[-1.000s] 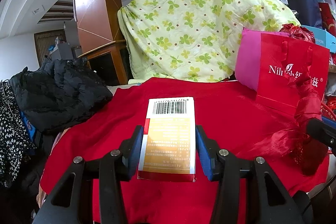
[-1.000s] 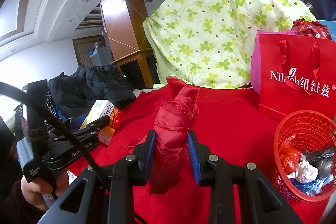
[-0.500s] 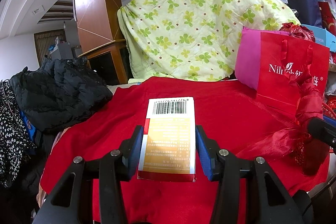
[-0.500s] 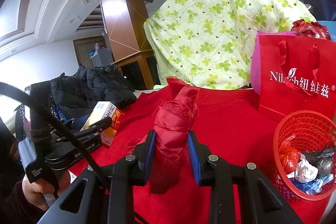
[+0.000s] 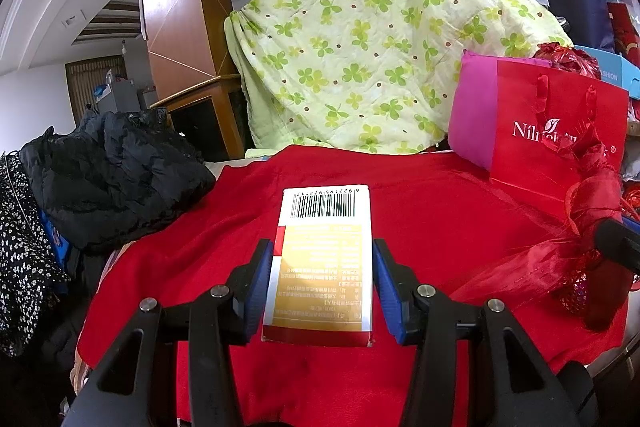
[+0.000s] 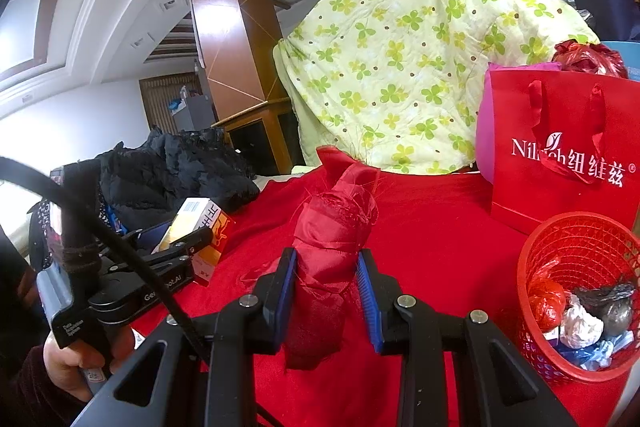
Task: Collect trash
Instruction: 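Lift the medicine box in the left tool while the right tool lifts the red wrapper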
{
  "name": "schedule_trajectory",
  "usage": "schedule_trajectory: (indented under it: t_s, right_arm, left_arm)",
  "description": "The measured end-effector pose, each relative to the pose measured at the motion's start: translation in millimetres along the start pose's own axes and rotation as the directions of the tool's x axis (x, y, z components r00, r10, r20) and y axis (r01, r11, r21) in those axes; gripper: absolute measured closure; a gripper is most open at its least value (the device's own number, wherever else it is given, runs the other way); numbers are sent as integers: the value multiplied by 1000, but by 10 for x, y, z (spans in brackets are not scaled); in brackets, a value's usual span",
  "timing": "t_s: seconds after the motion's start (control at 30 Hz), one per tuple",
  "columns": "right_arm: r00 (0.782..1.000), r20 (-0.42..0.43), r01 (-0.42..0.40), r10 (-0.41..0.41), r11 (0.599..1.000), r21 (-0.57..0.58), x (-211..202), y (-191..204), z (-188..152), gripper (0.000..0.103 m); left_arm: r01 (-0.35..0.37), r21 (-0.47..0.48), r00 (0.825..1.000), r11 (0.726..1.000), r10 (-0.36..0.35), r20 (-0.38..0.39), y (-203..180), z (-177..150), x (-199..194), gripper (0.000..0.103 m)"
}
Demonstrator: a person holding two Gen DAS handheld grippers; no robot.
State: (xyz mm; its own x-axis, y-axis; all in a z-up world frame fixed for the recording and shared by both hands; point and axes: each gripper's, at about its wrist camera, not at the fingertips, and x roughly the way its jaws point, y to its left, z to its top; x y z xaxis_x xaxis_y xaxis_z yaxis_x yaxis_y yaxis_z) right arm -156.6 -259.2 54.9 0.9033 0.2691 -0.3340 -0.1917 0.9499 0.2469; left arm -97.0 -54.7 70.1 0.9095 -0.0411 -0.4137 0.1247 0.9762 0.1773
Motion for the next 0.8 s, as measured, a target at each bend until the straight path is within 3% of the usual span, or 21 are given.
schedule_trajectory:
  t_s: [0.8]
  right_arm:
    - [1000, 1, 11, -11, 1000, 23, -49, -43, -42, 70]
  left_arm:
    - [12, 24, 1000, 1000, -12, -3, -77, 1, 6, 52]
